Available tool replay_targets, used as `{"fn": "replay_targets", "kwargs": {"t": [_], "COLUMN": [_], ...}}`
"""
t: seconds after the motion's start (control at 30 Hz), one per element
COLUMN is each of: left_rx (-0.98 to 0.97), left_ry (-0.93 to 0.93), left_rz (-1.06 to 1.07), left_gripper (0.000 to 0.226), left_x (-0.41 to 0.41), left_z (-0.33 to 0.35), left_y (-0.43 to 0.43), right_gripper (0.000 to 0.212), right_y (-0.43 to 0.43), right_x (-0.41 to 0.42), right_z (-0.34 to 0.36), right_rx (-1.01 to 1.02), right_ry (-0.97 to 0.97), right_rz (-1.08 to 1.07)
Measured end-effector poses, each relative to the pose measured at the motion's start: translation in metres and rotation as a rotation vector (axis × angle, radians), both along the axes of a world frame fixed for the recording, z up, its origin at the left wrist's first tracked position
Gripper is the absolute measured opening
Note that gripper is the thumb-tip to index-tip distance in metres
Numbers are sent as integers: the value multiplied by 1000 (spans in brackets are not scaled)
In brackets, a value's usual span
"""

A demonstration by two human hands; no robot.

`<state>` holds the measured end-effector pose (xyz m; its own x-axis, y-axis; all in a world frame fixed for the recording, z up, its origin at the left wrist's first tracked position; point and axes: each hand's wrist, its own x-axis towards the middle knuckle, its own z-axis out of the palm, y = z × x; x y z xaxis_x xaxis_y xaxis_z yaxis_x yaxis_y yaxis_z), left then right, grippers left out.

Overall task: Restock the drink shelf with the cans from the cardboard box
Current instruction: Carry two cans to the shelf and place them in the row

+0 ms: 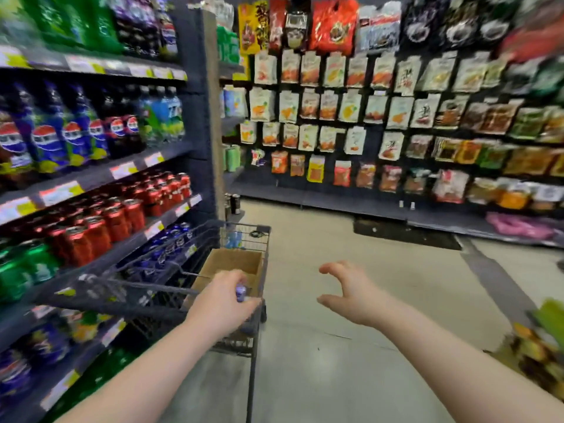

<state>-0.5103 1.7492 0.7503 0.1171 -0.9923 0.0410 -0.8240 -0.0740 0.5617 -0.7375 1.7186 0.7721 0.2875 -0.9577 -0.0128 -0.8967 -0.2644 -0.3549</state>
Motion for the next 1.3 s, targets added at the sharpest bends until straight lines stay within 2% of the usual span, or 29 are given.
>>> {"fn": "replay_targets", "kwargs": {"t": [0.17,0.47,0.9,1.03,1.17,1.3], "left_rx": [38,146,347,401,480,514], "left_ry": [38,-38,-30,-8,28,81], "left_rz": [-96,-154,339,495,709,818], "left_gripper": [57,57,61,54,58,60], "left_x": [-42,-79,-86,-68,-25,19], "left_z": [-16,-38,-81,-90,-106,-131], "left_y": [-109,-256,-401,-401,-390,-390], "right_gripper": [56,55,56,56,59,56], "right_y": [-81,-224,-494,-539,-560,-578], "right_x": [-32,-72,-86,-37,32,99], "right_z": [-7,-33,-69,-84,-104,-125], "right_rx": [46,119,175,217,277,289], "right_ry": [62,81,153,157,202,288], "right_rz": [-76,-99,292,484,686,815]}}
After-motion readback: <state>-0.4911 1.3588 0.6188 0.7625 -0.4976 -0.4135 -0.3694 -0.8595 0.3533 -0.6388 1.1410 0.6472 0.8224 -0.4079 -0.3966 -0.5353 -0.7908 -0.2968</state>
